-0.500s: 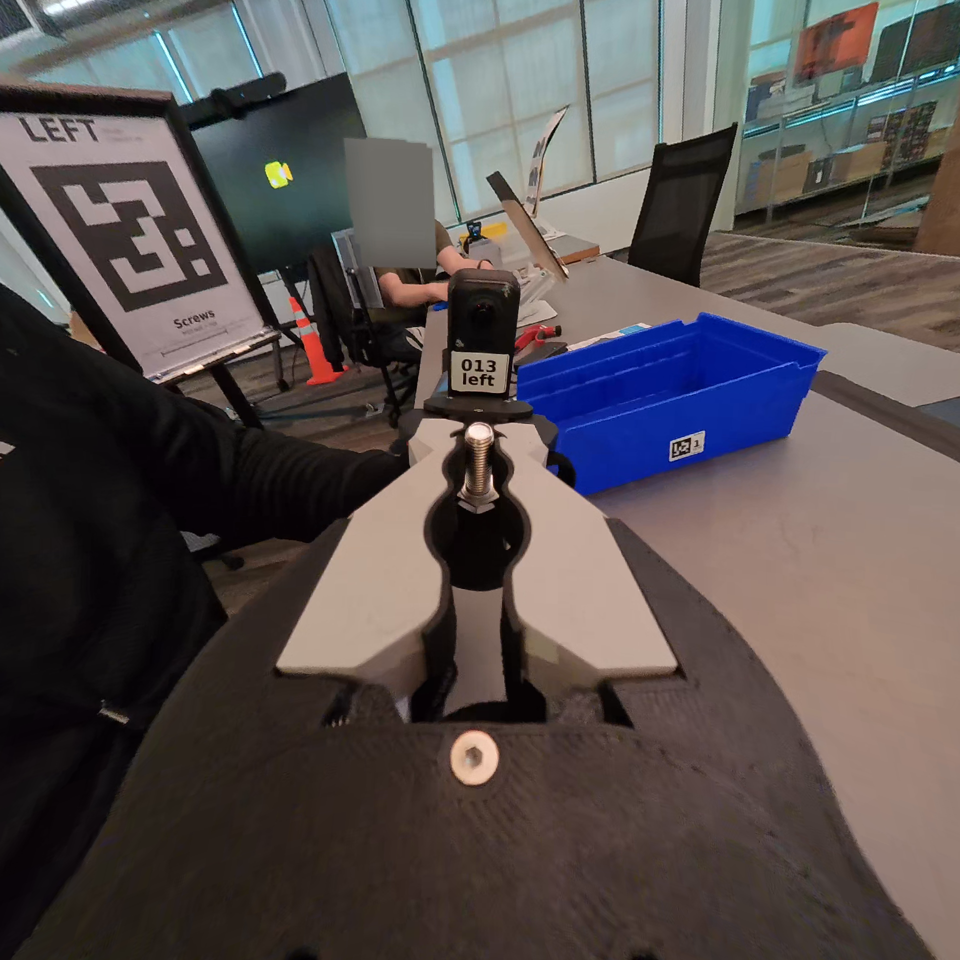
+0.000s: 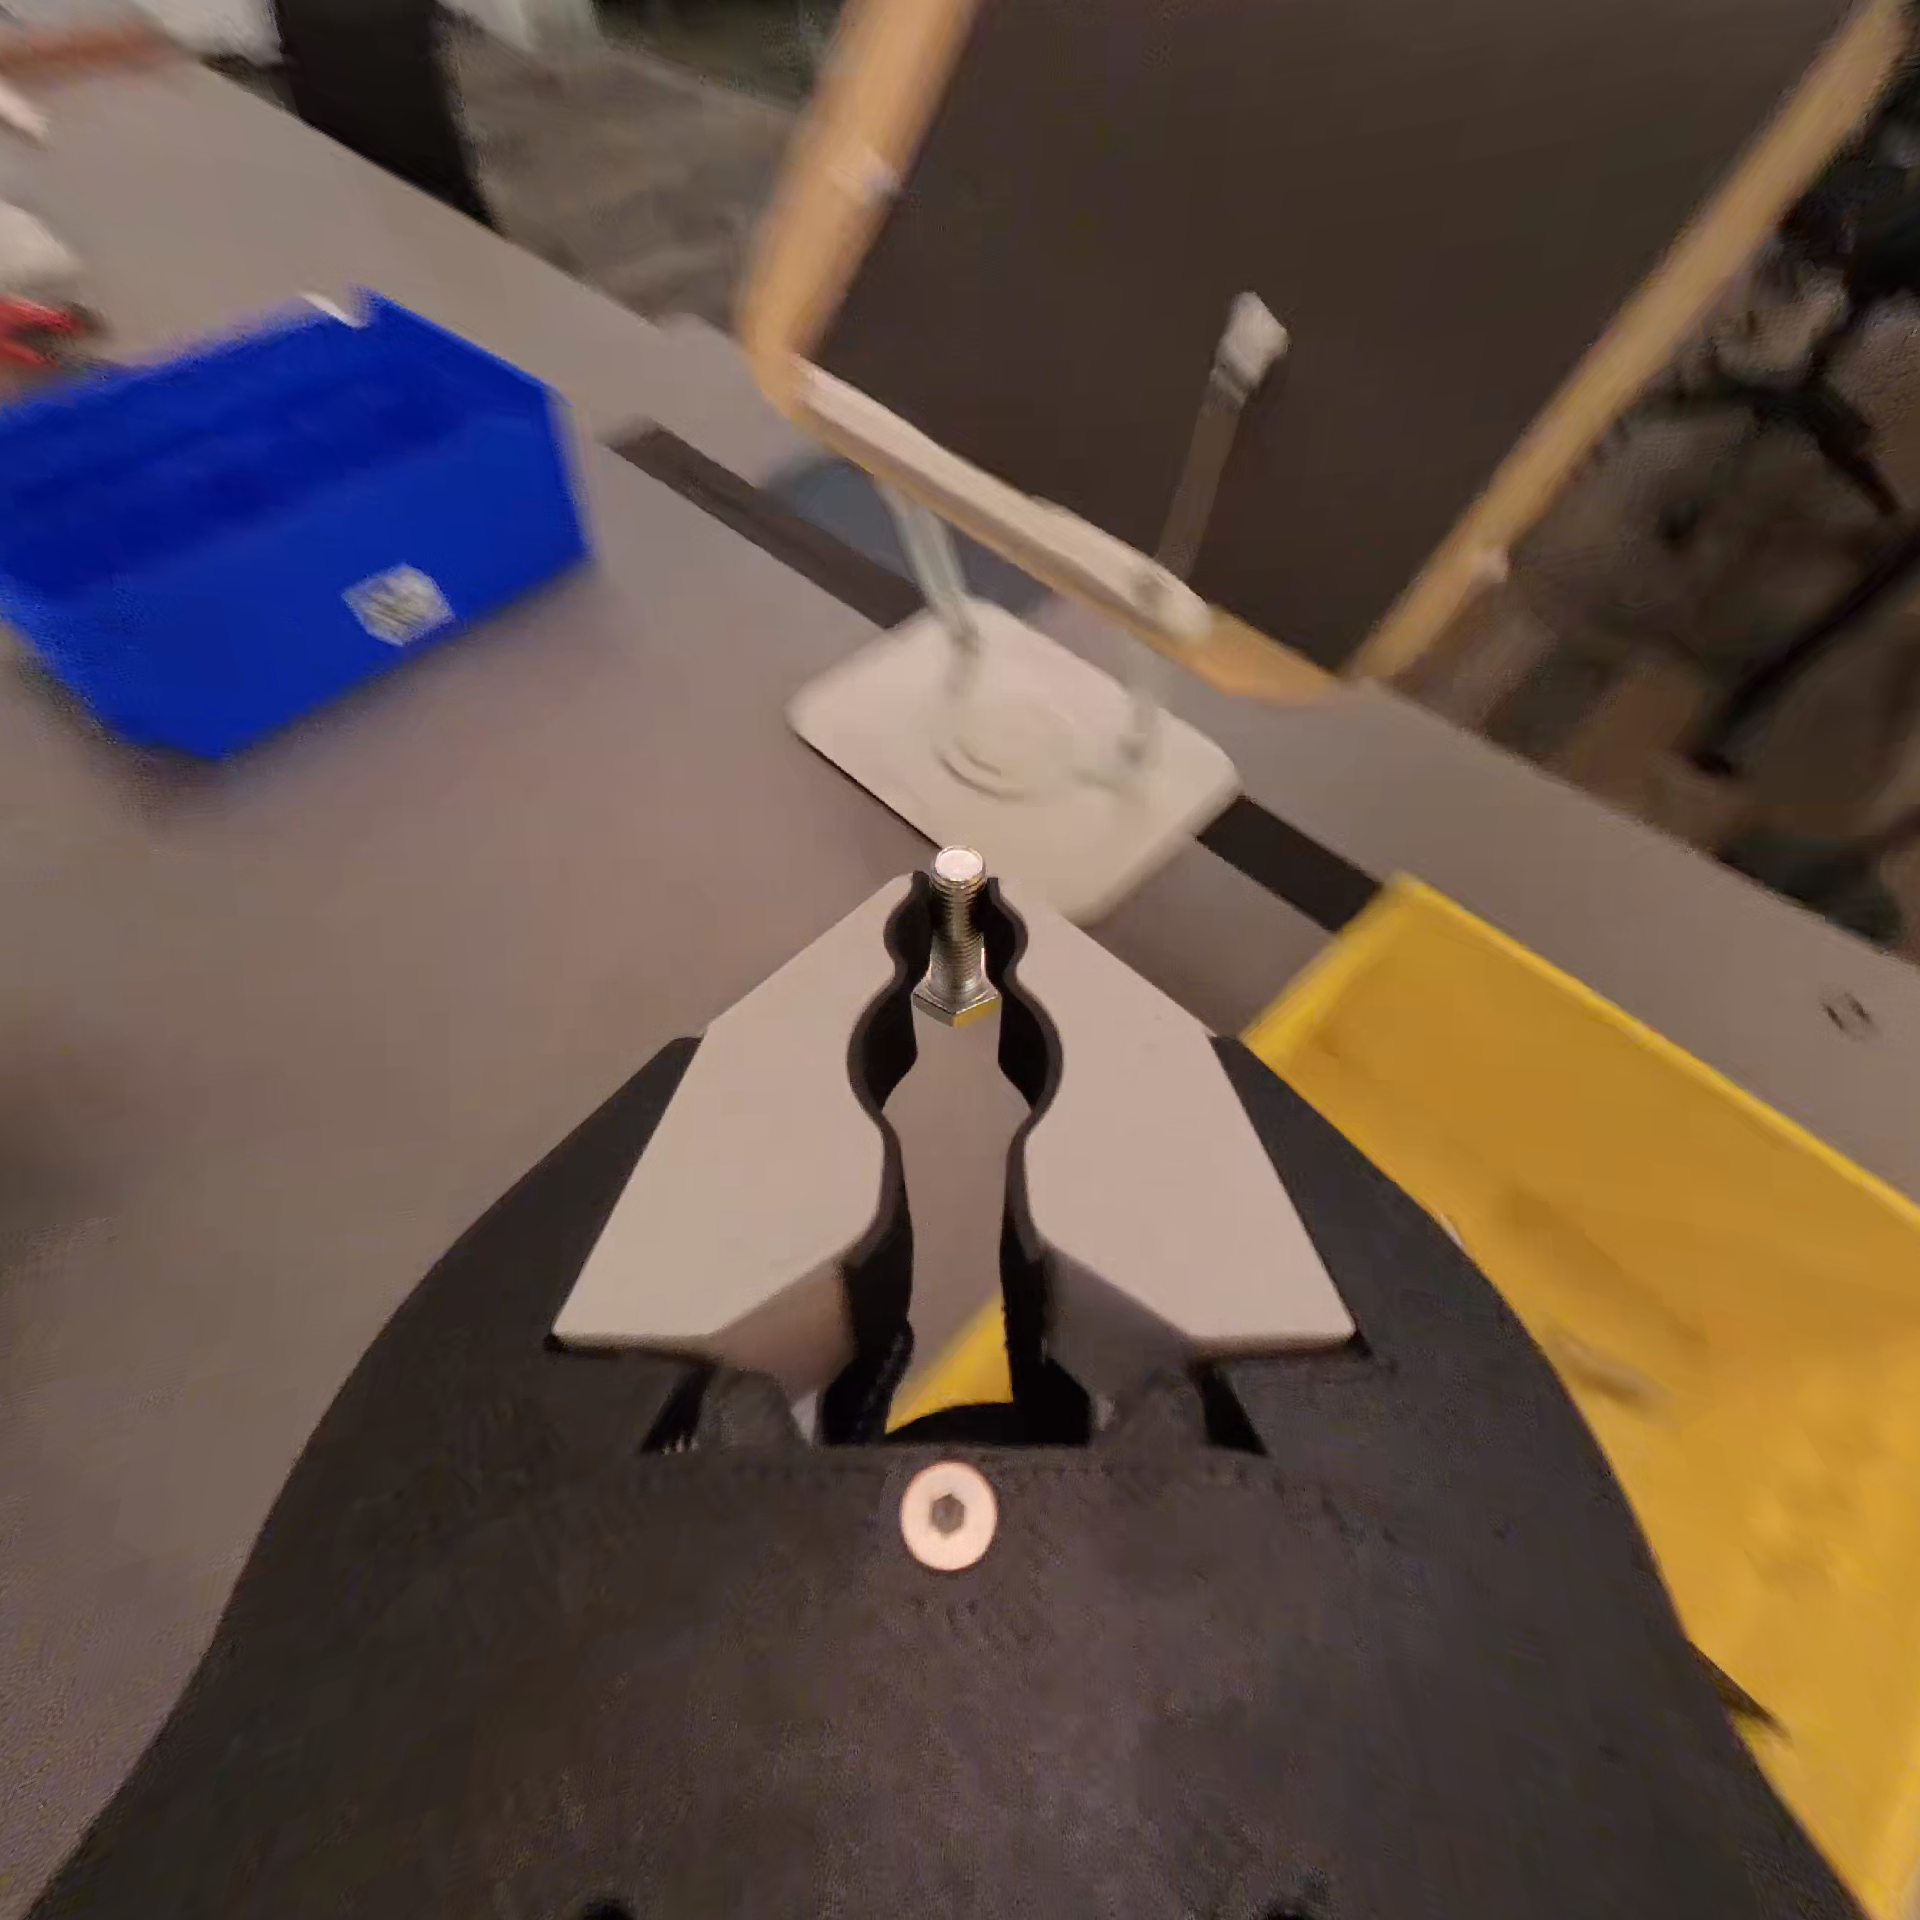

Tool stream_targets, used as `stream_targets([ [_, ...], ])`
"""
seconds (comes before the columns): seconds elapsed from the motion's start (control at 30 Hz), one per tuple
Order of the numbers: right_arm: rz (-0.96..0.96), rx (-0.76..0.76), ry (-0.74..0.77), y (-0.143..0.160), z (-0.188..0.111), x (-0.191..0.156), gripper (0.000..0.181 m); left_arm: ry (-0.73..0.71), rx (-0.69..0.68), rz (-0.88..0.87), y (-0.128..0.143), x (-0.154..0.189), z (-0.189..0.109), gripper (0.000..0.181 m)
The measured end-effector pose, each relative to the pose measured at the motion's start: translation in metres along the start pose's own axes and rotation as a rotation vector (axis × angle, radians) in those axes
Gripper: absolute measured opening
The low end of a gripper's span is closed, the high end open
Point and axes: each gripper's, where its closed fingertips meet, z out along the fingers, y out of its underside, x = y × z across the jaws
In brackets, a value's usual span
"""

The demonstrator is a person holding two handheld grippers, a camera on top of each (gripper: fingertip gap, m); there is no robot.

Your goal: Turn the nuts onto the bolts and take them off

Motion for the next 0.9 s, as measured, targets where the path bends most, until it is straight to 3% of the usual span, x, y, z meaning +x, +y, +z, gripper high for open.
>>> stream_targets([
  [0.1,0.059,-0.201,0.142,0.052,0.010,0.086,0.007,-0.043,-0.010,0.014,-0.002,-0.011,-0.008,0.000],
  [0.2,0.110,-0.357,0.191,0.098,0.027,0.132,0.007,-0.090,-0.037,0.025,0.001,-0.021,-0.012,0.000],
  [0.47,0.155,-0.538,0.221,0.148,0.065,0.165,0.010,-0.113,-0.063,0.004,0.012,-0.033,-0.015,0.000],
  [0.57,0.183,-0.529,0.247,0.150,0.066,0.174,0.026,-0.125,-0.071,0.004,0.014,-0.037,-0.017,0.002],
  [0.67,0.146,-0.487,0.272,0.136,0.054,0.172,0.027,-0.148,-0.072,0.006,0.013,-0.042,-0.021,0.006],
  [0.9,0.034,-0.349,0.438,0.097,-0.028,0.169,0.040,-0.340,-0.165,0.125,-0.001,-0.074,-0.053,0.021],
])
